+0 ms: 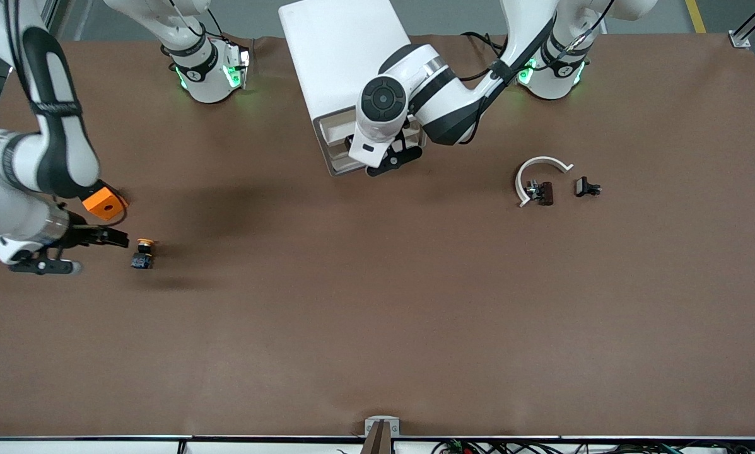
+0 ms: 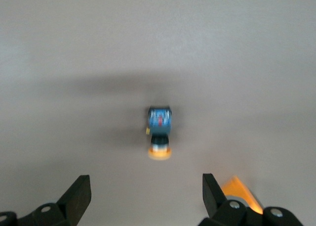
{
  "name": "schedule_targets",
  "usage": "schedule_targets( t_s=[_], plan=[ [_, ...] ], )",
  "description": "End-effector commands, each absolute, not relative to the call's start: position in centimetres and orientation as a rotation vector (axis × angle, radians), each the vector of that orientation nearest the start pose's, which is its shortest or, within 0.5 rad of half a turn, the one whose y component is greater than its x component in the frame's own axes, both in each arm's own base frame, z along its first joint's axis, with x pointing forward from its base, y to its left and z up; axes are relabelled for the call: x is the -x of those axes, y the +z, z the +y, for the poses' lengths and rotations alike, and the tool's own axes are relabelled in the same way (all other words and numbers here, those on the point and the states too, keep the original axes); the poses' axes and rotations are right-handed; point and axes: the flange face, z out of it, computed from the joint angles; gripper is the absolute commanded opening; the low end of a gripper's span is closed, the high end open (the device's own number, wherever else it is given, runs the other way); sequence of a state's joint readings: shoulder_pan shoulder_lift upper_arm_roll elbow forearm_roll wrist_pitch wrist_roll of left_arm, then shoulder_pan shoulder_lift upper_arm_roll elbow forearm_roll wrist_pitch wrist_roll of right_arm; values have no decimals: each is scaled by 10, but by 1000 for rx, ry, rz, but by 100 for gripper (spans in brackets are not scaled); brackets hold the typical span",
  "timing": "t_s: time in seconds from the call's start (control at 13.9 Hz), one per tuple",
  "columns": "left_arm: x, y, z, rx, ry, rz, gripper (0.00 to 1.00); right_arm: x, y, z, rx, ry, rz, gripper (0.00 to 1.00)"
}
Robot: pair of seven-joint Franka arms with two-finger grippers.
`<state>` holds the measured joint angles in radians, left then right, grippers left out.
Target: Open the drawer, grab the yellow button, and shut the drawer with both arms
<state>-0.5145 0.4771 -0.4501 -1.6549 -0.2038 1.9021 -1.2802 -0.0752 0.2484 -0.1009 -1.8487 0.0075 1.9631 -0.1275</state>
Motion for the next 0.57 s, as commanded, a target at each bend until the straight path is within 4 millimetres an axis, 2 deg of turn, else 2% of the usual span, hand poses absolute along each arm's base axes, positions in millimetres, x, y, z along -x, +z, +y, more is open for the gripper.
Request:
schedule_targets(
  t_s=[0.0, 0.36, 0.5],
  plan=[
    [-379, 352, -525, 2962, 819, -731, 100, -609, 460, -108, 3112, 278, 61, 100],
    [-378, 341, -525, 2918, 946, -793, 100, -614, 547, -100, 3134, 221, 60, 100],
    [-375, 337, -526, 2903, 986, -809, 100, -614, 560, -104, 3128, 177, 72, 100]
  ],
)
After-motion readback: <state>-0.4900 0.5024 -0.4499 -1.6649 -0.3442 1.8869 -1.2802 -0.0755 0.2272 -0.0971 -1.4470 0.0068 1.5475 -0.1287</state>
